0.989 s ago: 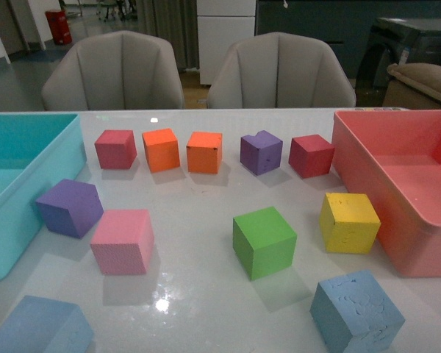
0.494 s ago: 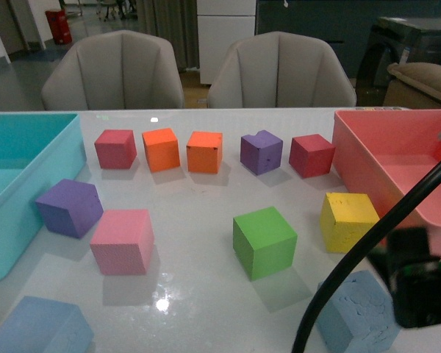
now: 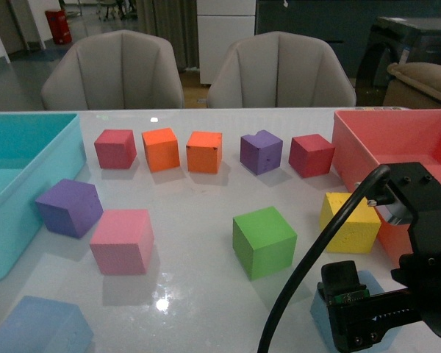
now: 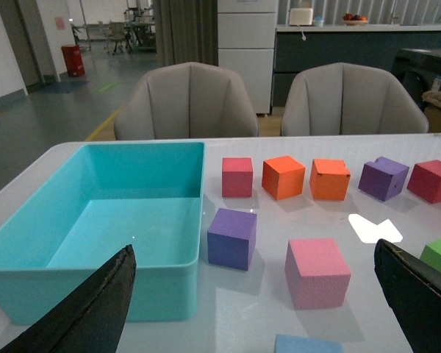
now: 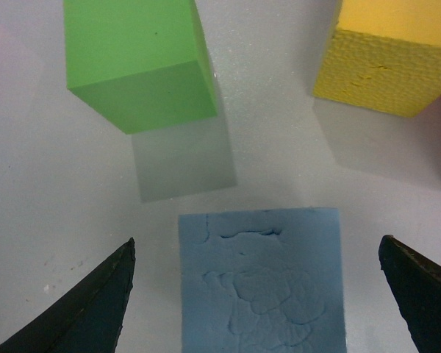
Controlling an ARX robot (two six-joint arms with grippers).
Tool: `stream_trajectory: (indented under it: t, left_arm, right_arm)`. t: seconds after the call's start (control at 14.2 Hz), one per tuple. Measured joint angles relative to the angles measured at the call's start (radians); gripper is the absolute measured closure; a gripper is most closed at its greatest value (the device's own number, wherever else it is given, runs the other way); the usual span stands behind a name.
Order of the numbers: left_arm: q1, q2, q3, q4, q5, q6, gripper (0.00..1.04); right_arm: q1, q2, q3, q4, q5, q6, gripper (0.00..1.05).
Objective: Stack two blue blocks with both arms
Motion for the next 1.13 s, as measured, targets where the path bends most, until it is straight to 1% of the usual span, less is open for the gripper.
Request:
stream_trajectory:
  t: [0.14, 0.28, 0.57, 0.64, 0.71, 0.78, 0.85, 0.92, 0.99, 1.06, 1.13]
  left_arm:
    - [0.000, 0.000, 0.000, 0.000, 0.000, 0.000, 0.07]
    - [0.000, 0.000, 0.000, 0.000, 0.000, 0.000, 0.07]
    - [0.000, 0.000, 0.000, 0.000, 0.000, 0.000, 0.07]
    - [0.000, 0.000, 0.000, 0.000, 0.000, 0.000, 0.07]
    - [0.000, 0.000, 0.000, 0.000, 0.000, 0.000, 0.07]
    - [0.000, 0.000, 0.000, 0.000, 0.000, 0.000, 0.07]
    - [0.000, 0.000, 0.000, 0.000, 0.000, 0.000, 0.07]
    - [0.000, 0.000, 0.000, 0.000, 0.000, 0.000, 0.07]
    - [0.000, 0.000, 0.000, 0.000, 0.000, 0.000, 0.07]
    - [0.000, 0.000, 0.000, 0.000, 0.000, 0.000, 0.07]
    - [0.000, 0.000, 0.000, 0.000, 0.000, 0.000, 0.07]
  right_arm:
    - [0.012, 0.021, 0.013, -0.004, -0.024, 0.000, 0.06]
    - [0.013, 0.063, 0.018, -0.020, -0.011, -0.001, 0.06]
    - [0.013, 0.130, -0.003, 0.028, -0.008, -0.001, 0.08]
    - [0.011, 0.130, -0.008, 0.033, -0.004, -0.001, 0.24]
    - [0.008, 0.130, -0.013, 0.034, 0.001, -0.001, 0.33]
    - [0.001, 0.110, -0.025, 0.021, 0.005, -0.001, 0.47]
    - [-0.002, 0.072, -0.037, -0.002, 0.017, -0.001, 0.52]
    - [-0.001, -0.006, -0.040, -0.042, 0.024, -0.002, 0.56]
    - [0.000, -0.097, -0.020, -0.091, 0.031, -0.010, 0.57]
    - [0.000, -0.142, 0.032, -0.130, 0.039, -0.024, 0.57]
    - [-0.001, -0.128, 0.132, -0.156, 0.044, -0.043, 0.59]
